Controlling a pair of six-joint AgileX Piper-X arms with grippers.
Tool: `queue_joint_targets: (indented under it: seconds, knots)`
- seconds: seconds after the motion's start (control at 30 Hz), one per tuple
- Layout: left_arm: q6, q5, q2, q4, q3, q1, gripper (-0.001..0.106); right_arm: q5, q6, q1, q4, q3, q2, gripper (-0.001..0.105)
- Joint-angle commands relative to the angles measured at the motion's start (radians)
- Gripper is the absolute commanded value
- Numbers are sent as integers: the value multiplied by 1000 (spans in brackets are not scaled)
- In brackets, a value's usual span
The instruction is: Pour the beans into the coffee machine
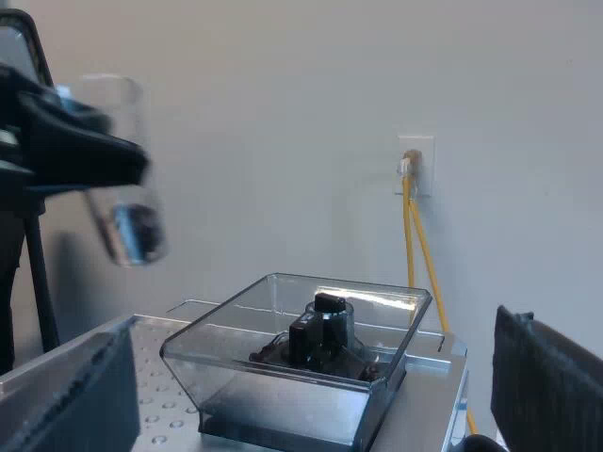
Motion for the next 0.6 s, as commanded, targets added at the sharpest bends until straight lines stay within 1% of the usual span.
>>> queue_joint_targets:
  seconds: [0.03,0.07,0.1,0.13,0.2,0.23,0.27,0.33,0.37,0.4,0.43,0.47,0.5,0.53,0.6]
  knots:
    - [105,-79,51,10,-53,-27,0,-1,-14,1,0,-7,-3,78]
    - [132,-96,59,12,-60,-31,0,-1,-14,1,1,-7,-3,78]
    - [176,-139,79,14,-75,-43,0,-1,-14,1,1,-7,-3,78]
    - [209,-163,95,10,-85,-51,0,-1,-14,1,1,-7,-3,78]
    - [257,-185,113,3,-96,-61,0,-1,-14,1,1,-7,-3,78]
    - [295,-196,122,0,-98,-63,0,-1,-14,1,1,-7,-3,78]
    - [302,-197,124,-2,-98,-65,0,-1,-14,1,1,-7,-3,78]
    - [337,-197,131,-4,-98,-68,0,-1,-14,1,1,-7,-3,78]
    - [428,-197,150,-5,-98,-72,0,-1,-14,1,1,-7,-3,78]
    - [453,-197,153,-5,-98,-73,0,-1,-14,1,1,-7,-3,78]
    - [509,-197,160,-5,-98,-73,0,-1,-14,1,1,-7,-3,78]
    - [529,-197,164,-5,-98,-77,0,-1,-14,1,1,-7,-3,78]
    - [604,-197,167,-5,-98,-77,0,-1,-14,1,1,-7,-3,78]
    - [653,-197,172,-9,-98,-76,0,-1,-14,1,1,-7,-3,78]
    - [695,-197,177,-26,-98,-76,0,-1,-14,1,1,-7,-3,78]
